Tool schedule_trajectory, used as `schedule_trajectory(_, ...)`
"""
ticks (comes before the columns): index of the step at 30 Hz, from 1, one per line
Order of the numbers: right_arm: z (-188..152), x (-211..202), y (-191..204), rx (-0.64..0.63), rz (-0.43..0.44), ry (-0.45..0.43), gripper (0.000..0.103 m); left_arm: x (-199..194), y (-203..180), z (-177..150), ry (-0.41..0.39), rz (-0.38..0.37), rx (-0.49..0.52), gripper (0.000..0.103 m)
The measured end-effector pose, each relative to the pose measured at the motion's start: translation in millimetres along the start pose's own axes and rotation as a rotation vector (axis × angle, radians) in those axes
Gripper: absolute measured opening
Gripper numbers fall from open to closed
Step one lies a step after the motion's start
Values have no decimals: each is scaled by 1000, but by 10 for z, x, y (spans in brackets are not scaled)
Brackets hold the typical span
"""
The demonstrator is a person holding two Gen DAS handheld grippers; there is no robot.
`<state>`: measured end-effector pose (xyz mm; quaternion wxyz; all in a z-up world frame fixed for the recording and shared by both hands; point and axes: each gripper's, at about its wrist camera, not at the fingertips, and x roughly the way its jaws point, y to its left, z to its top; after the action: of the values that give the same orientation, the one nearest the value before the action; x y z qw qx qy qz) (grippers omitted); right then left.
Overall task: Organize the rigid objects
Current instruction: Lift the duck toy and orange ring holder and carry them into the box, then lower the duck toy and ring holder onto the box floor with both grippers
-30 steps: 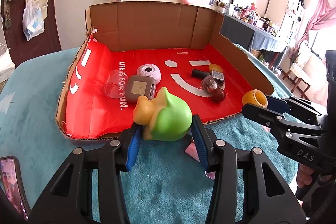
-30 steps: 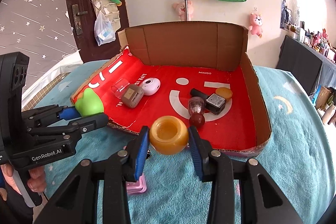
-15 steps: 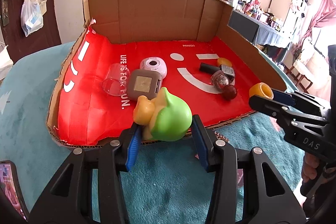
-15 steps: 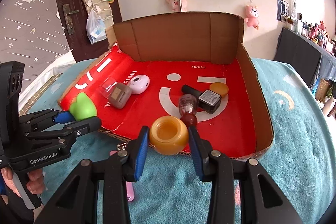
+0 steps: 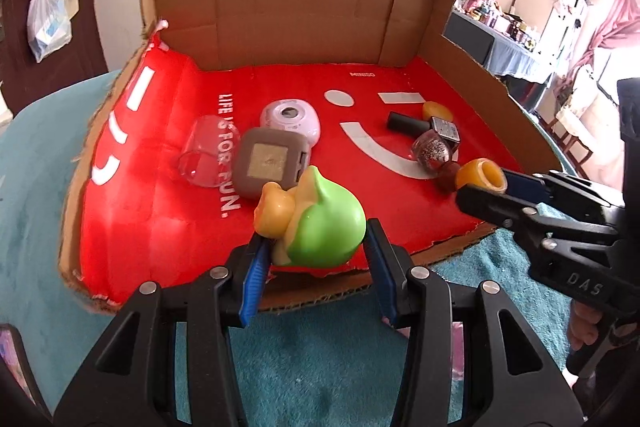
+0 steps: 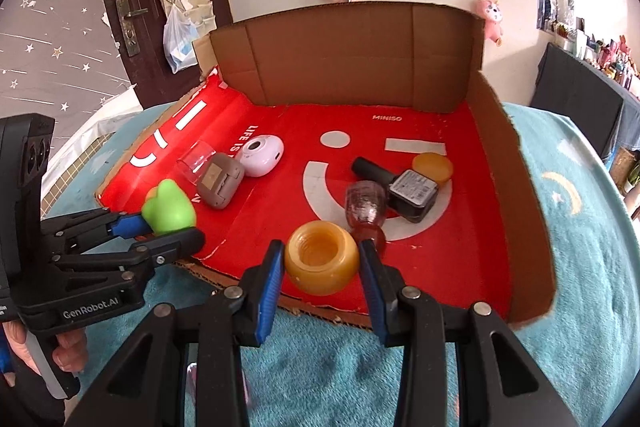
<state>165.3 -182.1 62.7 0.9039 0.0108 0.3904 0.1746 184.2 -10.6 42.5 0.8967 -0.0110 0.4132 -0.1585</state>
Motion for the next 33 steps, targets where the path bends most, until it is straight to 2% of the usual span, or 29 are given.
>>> schedule_trajectory(14, 62, 239, -9, 6, 34, 62, 40, 318, -73, 173, 68, -55, 29, 43)
schedule_trajectory(24, 59, 416, -86, 16, 0, 90, 40, 413, -9, 197, 67, -25, 14, 44)
schedule_trajectory(33, 104, 455, -209, 36, -50, 73, 40, 408, 60, 215, 59, 12, 0, 44)
